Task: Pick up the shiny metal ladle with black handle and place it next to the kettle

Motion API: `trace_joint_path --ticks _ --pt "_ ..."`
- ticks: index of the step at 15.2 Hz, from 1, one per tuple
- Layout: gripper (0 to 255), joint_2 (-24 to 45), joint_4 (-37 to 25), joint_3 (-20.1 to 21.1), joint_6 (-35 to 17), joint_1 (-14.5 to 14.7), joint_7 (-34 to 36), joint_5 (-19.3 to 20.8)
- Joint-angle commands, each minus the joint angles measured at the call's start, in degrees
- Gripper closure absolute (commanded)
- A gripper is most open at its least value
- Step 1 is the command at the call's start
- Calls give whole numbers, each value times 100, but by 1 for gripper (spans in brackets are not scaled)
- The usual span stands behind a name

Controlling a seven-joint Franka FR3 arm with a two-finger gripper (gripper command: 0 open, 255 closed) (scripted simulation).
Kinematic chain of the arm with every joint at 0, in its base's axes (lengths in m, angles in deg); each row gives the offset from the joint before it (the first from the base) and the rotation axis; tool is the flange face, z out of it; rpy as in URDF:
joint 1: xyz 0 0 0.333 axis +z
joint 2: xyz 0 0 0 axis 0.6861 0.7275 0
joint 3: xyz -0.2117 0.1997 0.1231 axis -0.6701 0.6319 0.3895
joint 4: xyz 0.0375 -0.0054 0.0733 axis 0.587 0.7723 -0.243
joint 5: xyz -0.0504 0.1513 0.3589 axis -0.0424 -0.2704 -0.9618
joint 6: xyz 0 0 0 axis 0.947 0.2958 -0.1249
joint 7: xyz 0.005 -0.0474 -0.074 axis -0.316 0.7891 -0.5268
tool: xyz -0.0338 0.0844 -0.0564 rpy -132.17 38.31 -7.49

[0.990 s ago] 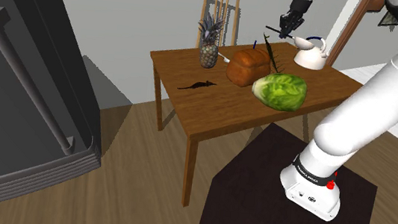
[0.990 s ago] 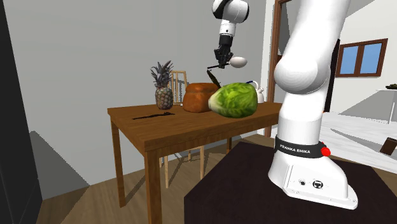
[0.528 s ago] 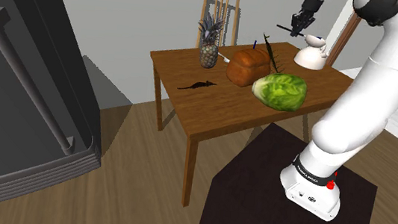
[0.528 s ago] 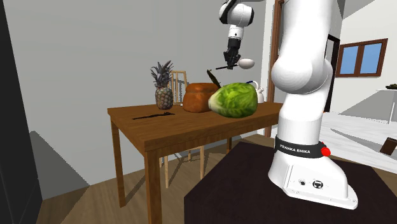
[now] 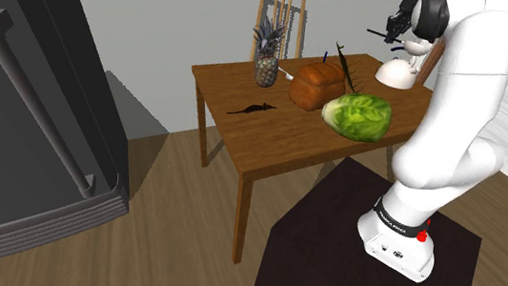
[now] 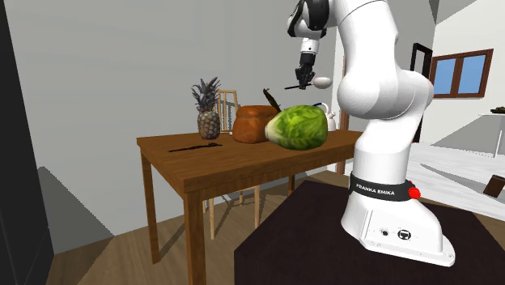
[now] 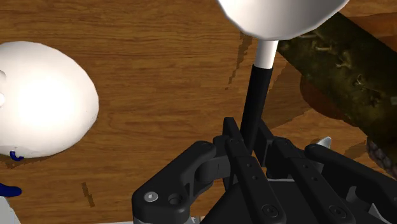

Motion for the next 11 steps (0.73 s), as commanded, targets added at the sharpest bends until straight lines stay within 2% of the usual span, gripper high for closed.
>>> trace_joint_path --ticks 1,11 --pt "255 481 -705 37 310 -437 -187 -273" --pt "255 339 306 41 -532 -183 -334 -215"
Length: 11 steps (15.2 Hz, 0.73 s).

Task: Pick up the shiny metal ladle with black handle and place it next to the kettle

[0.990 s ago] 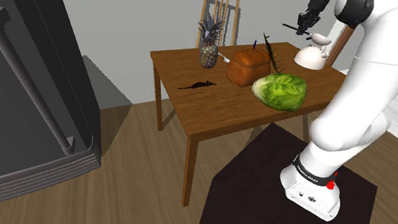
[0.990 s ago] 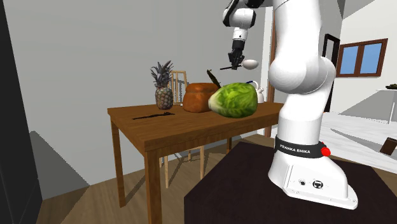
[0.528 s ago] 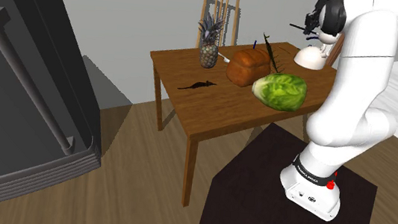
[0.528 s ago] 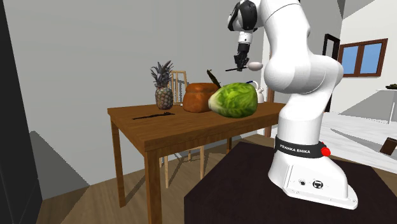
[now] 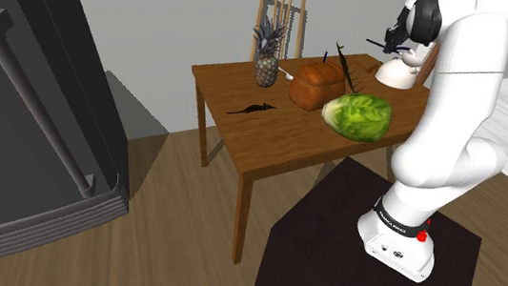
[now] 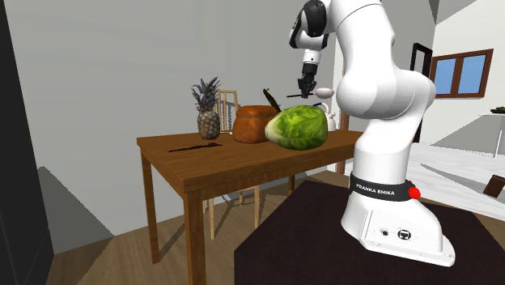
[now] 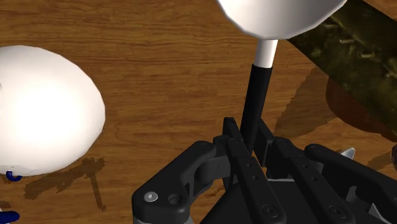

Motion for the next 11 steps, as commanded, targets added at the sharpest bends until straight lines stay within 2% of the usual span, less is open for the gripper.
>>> trace_joint_path --ticks 1,11 --pt "255 -5 170 5 -162 38 -28 -5" --pt "255 52 874 51 -877 146 -195 -92"
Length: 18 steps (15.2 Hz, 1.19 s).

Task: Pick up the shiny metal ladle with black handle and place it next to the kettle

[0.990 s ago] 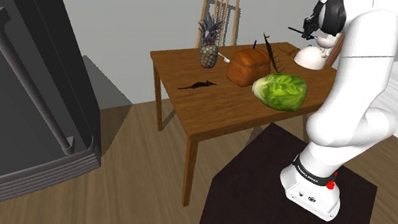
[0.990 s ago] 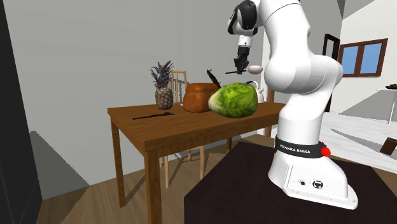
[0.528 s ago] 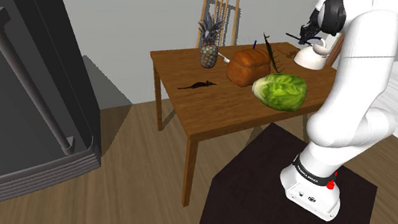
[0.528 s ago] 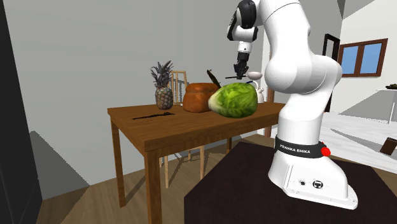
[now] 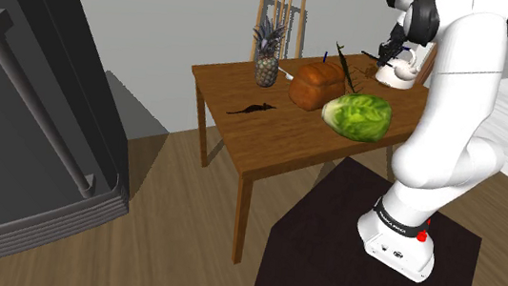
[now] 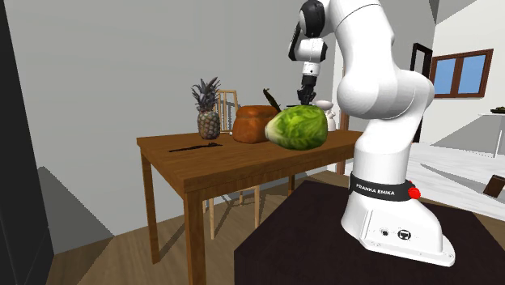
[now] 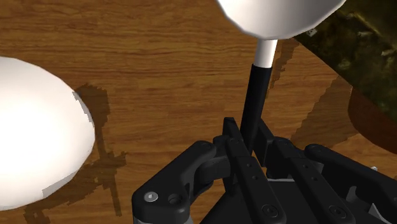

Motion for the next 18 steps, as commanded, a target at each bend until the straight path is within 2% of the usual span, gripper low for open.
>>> trace_joint_path --ticks 1,18 --pt "255 23 121 13 -136 13 -36 -26" --pt "255 426 859 210 -1170 -7 -384 -386"
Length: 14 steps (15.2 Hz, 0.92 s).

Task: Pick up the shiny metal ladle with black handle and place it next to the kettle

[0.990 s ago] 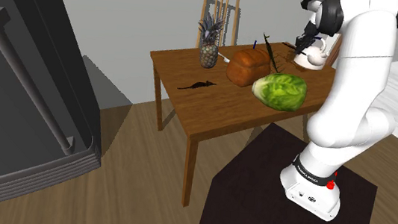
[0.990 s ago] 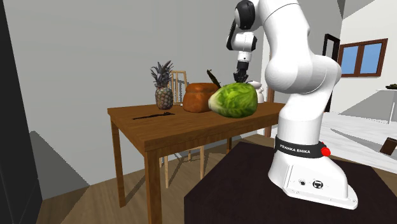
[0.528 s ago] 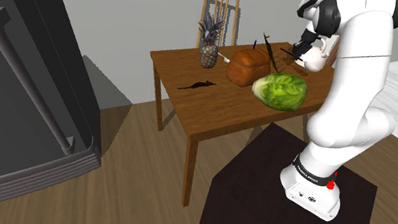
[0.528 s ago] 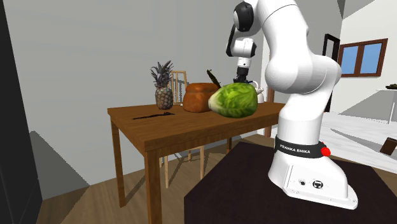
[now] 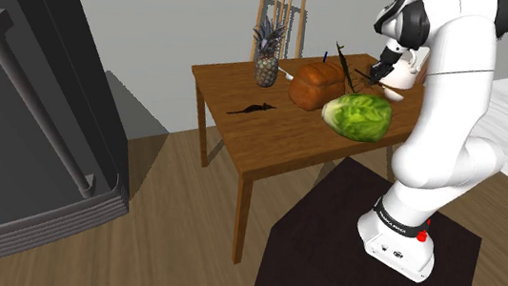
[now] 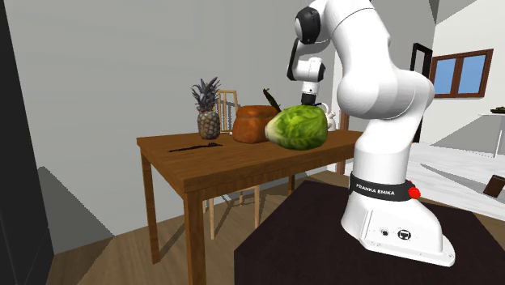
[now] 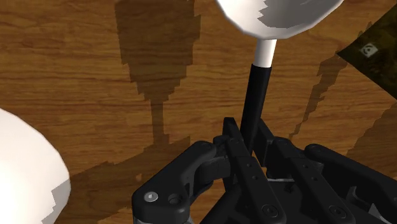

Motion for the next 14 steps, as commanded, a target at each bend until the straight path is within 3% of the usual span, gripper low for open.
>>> trace_joint_path --ticks 1,14 --pt "255 73 48 35 -112 -11 -36 -56" --pt "255 265 181 131 -402 -58 -160 -210"
